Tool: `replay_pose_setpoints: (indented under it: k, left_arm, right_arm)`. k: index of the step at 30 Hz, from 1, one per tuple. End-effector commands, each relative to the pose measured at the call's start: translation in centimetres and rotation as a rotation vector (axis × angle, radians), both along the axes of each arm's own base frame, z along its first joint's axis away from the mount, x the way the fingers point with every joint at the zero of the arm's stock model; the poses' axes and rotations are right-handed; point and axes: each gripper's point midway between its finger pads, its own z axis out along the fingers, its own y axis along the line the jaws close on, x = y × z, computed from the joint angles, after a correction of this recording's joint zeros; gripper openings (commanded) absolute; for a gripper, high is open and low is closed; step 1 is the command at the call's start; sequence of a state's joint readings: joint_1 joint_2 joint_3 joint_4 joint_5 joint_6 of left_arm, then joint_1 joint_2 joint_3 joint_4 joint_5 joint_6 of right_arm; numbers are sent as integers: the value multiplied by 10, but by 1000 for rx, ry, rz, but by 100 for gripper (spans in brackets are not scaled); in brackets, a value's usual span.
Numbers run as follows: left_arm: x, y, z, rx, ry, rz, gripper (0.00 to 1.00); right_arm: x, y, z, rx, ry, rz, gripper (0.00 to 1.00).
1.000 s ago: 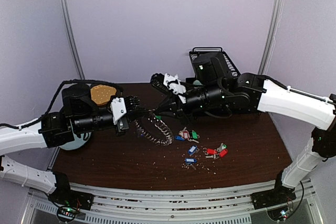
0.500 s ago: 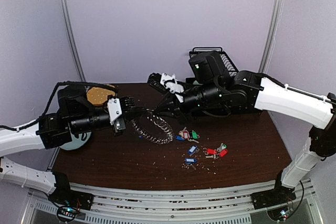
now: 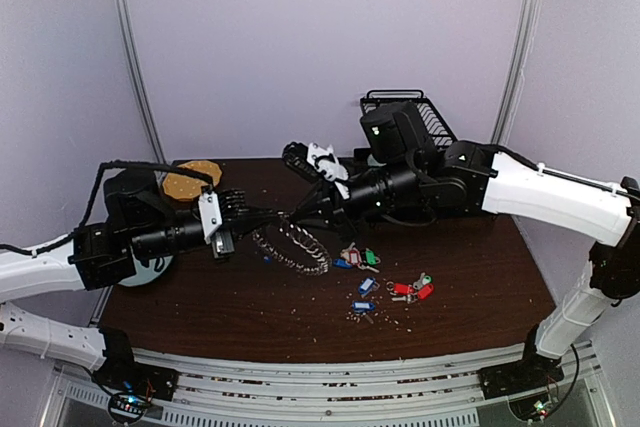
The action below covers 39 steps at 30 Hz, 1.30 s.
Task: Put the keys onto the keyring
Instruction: Insert into the hole in the key head and the split of the keyring.
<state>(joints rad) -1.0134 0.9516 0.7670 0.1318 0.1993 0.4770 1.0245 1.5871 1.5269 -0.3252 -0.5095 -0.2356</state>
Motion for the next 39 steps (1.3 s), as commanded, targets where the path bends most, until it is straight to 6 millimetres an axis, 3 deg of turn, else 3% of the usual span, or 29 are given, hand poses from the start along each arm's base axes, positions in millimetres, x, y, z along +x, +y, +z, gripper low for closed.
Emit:
replay_pose_setpoints:
  k: [1, 7, 13, 19, 28, 33, 39]
  left_arm:
    - [-21, 0, 45, -192, -22, -107, 0]
    - [-21, 0, 48, -235, 12, -107, 0]
    - [-16, 0, 46, -225, 20, -81, 0]
    - [-15, -1, 47, -234, 39, -78, 0]
    - [-12, -1, 48, -239, 46, -67, 0]
    - [-10, -2, 47, -232, 47, -58, 0]
    - [-8, -2, 47, -230, 48, -47, 0]
  right_arm:
    - [-2, -1, 23, 107, -38, 35, 0]
    - [-3, -3, 29, 151, -62, 32, 0]
    - [0, -21, 28, 143, -150, -23, 24]
    - [-8, -33, 59, 246, -232, -13, 25]
    - [-18, -15, 71, 321, -240, 35, 27]
    - [-22, -8, 63, 302, -213, 70, 31]
    - [-29, -3, 55, 278, -190, 115, 29]
